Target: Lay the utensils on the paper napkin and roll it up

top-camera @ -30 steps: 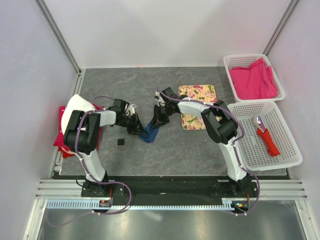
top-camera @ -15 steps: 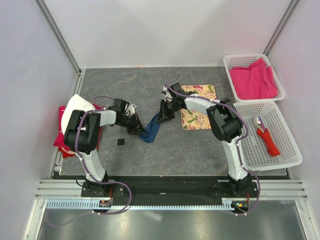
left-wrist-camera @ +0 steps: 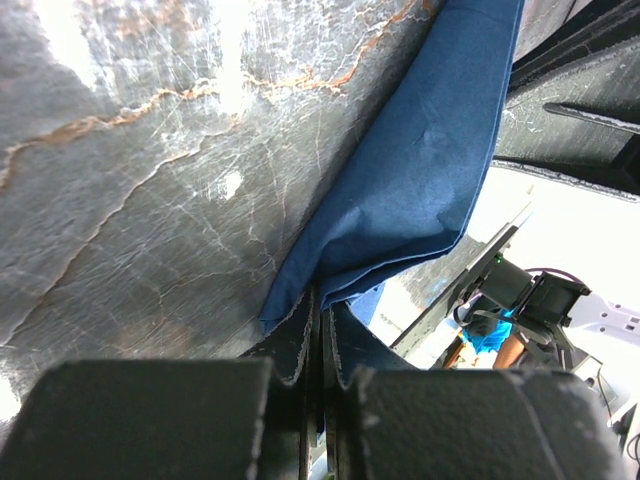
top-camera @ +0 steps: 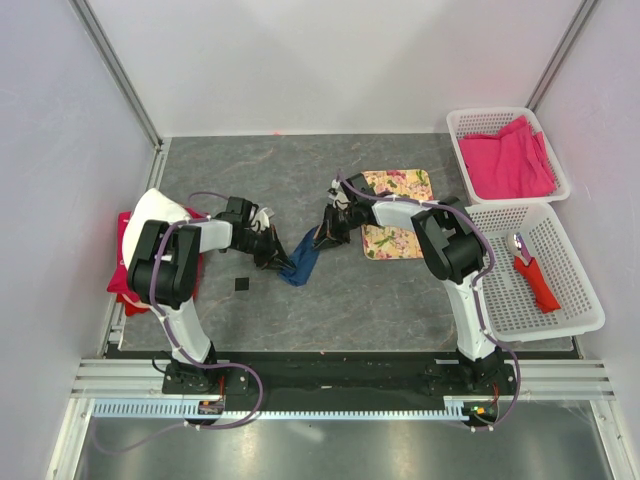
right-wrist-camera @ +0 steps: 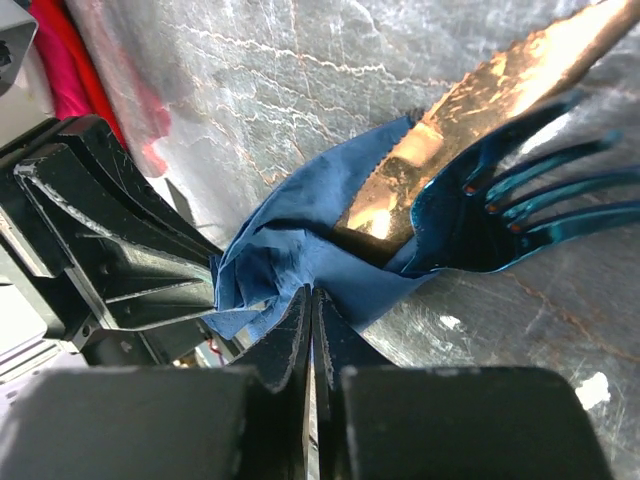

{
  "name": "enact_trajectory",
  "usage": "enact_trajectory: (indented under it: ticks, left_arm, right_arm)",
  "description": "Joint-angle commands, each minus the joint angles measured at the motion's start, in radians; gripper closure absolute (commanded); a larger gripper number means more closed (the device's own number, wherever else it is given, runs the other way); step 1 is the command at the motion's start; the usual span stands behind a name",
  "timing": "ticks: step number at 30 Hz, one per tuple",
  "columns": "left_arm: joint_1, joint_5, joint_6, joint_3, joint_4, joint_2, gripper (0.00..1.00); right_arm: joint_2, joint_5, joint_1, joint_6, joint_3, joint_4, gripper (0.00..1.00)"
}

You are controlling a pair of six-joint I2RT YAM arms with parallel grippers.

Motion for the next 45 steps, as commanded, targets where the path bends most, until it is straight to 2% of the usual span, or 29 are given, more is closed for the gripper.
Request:
enact_trajectory:
  ticks: [1,7,14,22,32,43,45]
  left_arm:
    - [0.006,-0.047,0.051,0.019,-0.001,-0.056,0.98]
    - [-0.023,-0.002,0.026,0.024,-0.008,-0.114,0.98]
    - [-0.063,0.034,0.002,0.039,-0.002,-0.110,0.98]
    - [-0.118,0.071,-0.053,0.047,0.076,-0.105,0.98]
    - [-0.167,0.071,-0.153,0.013,0.214,-0.048,0.98]
    - [-0.181,0.016,-0.167,-0.010,0.226,0.067,0.98]
    - [-0.183,0.007,-0.167,-0.018,0.225,0.074,0.98]
  right_arm:
    - [0.052,0.044,-0.002,0.024,-0.045,0.026,0.96]
    - [0.055,0.082,-0.002,0.029,-0.059,0.023,0.98]
    - [0.057,0.118,-0.003,0.024,-0.076,0.012,0.99]
    - [0.059,0.156,0.001,0.018,-0.070,-0.014,1.00]
    - [0.063,0.181,0.009,0.024,-0.067,-0.028,1.00]
    - [0.063,0.165,0.012,0.024,-0.062,-0.031,1.00]
    - [0.052,0.161,0.012,0.009,-0.061,-0.037,0.97]
